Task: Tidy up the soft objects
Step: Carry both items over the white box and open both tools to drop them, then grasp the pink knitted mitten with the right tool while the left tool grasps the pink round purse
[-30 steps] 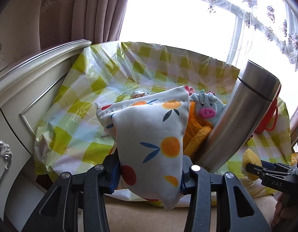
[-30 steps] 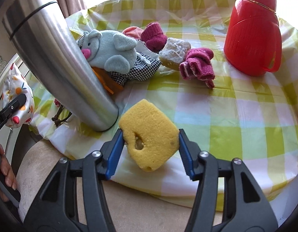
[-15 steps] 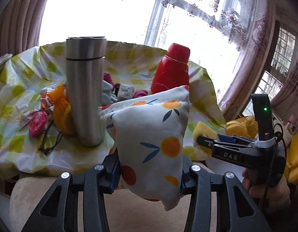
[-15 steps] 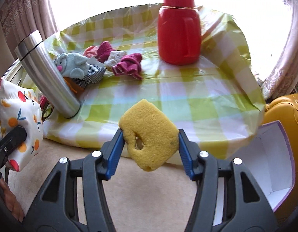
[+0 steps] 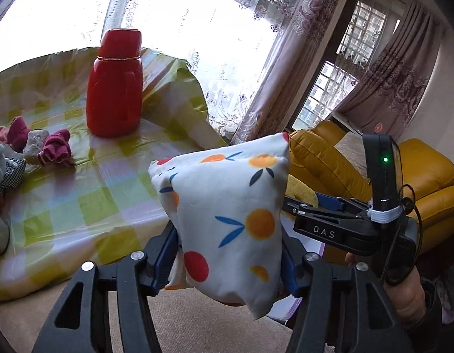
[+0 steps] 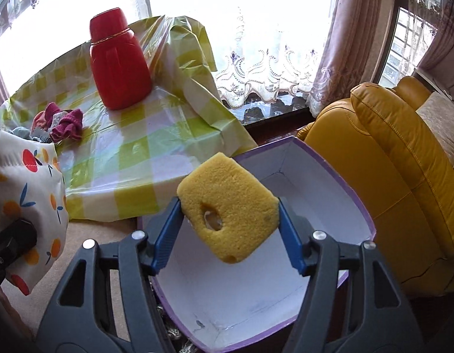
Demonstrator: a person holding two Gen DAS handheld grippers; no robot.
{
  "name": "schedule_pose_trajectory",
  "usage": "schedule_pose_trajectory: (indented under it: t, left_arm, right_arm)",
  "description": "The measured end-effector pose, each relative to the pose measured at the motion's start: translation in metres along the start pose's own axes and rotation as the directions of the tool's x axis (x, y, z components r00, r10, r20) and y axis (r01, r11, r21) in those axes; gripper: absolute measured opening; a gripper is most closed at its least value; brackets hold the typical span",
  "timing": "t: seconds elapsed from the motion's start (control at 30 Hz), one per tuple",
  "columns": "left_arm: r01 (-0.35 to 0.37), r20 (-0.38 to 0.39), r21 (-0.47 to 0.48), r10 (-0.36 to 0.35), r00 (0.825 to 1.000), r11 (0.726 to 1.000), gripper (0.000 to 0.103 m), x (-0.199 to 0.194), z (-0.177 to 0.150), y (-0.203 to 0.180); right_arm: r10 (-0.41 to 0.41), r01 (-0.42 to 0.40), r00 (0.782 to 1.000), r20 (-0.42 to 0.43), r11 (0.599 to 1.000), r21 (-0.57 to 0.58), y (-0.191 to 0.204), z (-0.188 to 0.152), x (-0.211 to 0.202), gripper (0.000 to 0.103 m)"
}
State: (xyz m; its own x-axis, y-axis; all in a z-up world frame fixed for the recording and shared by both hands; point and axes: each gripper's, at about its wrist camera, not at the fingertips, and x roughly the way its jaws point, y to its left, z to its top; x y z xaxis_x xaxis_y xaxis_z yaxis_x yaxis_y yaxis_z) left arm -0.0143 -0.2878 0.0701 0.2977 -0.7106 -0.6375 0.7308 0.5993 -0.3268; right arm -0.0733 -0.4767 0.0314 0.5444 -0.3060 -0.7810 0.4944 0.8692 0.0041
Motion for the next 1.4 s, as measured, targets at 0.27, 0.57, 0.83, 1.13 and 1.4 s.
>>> schedule_pose_trajectory:
  t: [0.27, 0.57, 0.83, 1.13, 1.4]
  left_arm:
    - [-0.027, 0.040, 0.026, 0.026, 0.999, 0.999, 0.097, 0.005, 0.004, -0.009]
    - [-0.211, 0.083, -0.023, 0.213, 0.974, 0.977, 0.097, -0.060, -0.024, 0.055]
    - [-0.415, 0.114, -0.183, 0.438, 0.892, 0.891, 0.097, -0.140, -0.064, 0.138]
    - [-0.462, 0.095, -0.408, 0.540, 0.837, 0.788, 0.096, -0.194, -0.093, 0.225]
    - [-0.465, 0.049, -0.537, 0.577, 0.816, 0.704, 0.095, -0.205, -0.087, 0.299]
  right_arm:
    - [-0.091, 0.084, 0.993, 0.081, 0.993, 0.083, -0.026, 0.001, -0.007, 0.099]
    - [0.101, -0.100, 0.992, 0.074, 0.995, -0.010, 0.022, 0.000, -0.008, 0.100]
    - [0.240, -0.238, 0.971, 0.019, 0.969, -0.062, 0.088, 0.002, -0.002, 0.100]
    - [0.329, -0.334, 0.943, -0.055, 0.931, -0.148, 0.165, 0.009, 0.013, 0.100]
    - [0.343, -0.354, 0.935, -0.088, 0.905, -0.237, 0.222, 0.019, 0.031, 0.100]
